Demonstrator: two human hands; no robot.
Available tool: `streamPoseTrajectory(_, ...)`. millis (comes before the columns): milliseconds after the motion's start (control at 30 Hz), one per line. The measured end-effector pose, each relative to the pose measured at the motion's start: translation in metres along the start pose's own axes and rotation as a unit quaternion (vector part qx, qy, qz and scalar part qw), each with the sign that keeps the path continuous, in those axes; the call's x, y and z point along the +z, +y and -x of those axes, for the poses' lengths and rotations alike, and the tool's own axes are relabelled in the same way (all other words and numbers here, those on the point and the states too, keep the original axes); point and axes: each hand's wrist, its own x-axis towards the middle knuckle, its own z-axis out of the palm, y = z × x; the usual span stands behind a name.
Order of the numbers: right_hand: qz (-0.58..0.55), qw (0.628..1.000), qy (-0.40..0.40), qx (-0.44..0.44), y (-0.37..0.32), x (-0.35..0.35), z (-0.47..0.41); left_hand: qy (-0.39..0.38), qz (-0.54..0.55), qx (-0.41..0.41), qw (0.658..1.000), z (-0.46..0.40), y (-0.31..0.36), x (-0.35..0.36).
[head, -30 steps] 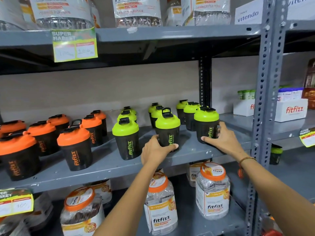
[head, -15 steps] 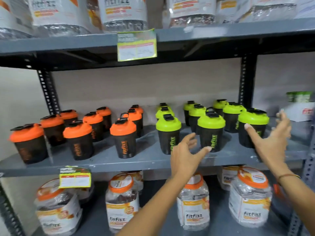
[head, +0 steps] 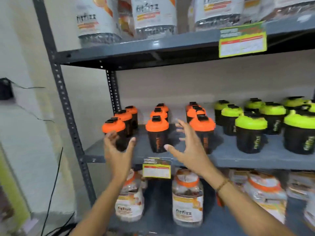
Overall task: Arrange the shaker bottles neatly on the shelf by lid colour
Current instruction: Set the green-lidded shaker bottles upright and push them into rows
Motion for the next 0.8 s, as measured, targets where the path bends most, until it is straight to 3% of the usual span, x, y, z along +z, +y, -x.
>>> streamPoseTrajectory(133, 0.05, 0.988, -0.044, 0.141, 0.011, 0.057, -0.023, -0.12, -0.194, -0.047, 0.972, -0.051, -0.045, -0.034)
streamPoseTrajectory(300, 0.066, 0.973, -0.012, 0.22, 0.028, 0.081, -0.035, -0.221, -0.197, -0.085, 0.951, -0.076, -0.072, -0.043)
streamPoseTrajectory(500, 0.11, 0.96, -0.027, 0.257, 0.033, 0.085, -0.037, -0.242, -0.221, -0.115, 0.938, -0.085, -0.083, -0.042)
streamPoseTrajectory(800, 0.124, 0.963, -0.018, 0.239, 0.028, 0.09, -0.036, -0.236, -0.237, -0.111, 0.936, -0.087, -0.083, -0.043)
